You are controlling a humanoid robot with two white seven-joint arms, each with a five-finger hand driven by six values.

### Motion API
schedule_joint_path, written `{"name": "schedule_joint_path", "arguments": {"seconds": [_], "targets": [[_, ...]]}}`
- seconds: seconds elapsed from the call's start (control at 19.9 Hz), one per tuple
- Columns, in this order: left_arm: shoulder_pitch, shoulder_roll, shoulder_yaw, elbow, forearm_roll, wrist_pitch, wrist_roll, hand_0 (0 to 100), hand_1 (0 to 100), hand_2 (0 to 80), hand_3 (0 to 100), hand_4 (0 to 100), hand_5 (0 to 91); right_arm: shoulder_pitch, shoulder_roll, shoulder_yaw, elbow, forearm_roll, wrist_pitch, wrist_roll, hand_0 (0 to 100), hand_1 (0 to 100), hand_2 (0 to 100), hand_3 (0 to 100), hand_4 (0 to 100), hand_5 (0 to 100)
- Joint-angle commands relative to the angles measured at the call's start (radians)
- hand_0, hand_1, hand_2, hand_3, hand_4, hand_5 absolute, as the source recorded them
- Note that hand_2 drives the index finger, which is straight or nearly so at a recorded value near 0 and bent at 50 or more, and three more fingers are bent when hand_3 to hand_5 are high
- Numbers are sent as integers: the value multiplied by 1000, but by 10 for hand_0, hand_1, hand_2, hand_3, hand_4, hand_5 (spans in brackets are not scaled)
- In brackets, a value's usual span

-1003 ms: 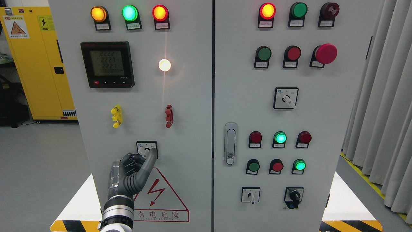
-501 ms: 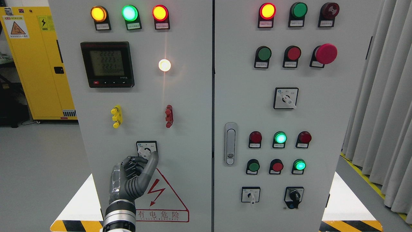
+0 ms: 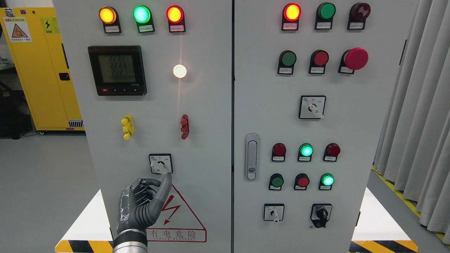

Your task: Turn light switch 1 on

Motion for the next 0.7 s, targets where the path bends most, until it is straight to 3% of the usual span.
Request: {"name": "schedule_joint_path", "arguments": {"seconds": [0.0, 0.15, 0.3, 0.55, 0.65], "targets": [[122, 8, 12, -56, 17, -74, -2, 94, 596, 628, 955, 922, 880, 0, 0, 0, 0, 0, 0, 1, 0, 500, 40, 0, 0, 0], [240, 33, 53, -50, 18, -192, -34, 97, 598, 645, 963, 926, 881, 0, 0, 0, 0, 0, 0, 1, 0, 500, 40, 0, 0, 0], [372, 27, 140, -33, 18, -278, -141, 108, 588, 648, 970, 931, 882, 0, 0, 0, 0, 0, 0, 1, 0, 500, 40, 0, 0, 0], [578, 24, 226, 23, 20, -449, -204, 155, 533, 631, 948, 920, 877, 0, 0, 0, 0, 0, 0, 1, 0, 500, 40, 0, 0, 0], [613, 34, 256, 92, 23, -535, -218, 171, 518, 616, 947, 922, 877, 0, 0, 0, 0, 0, 0, 1, 0, 500, 40, 0, 0, 0]]}}
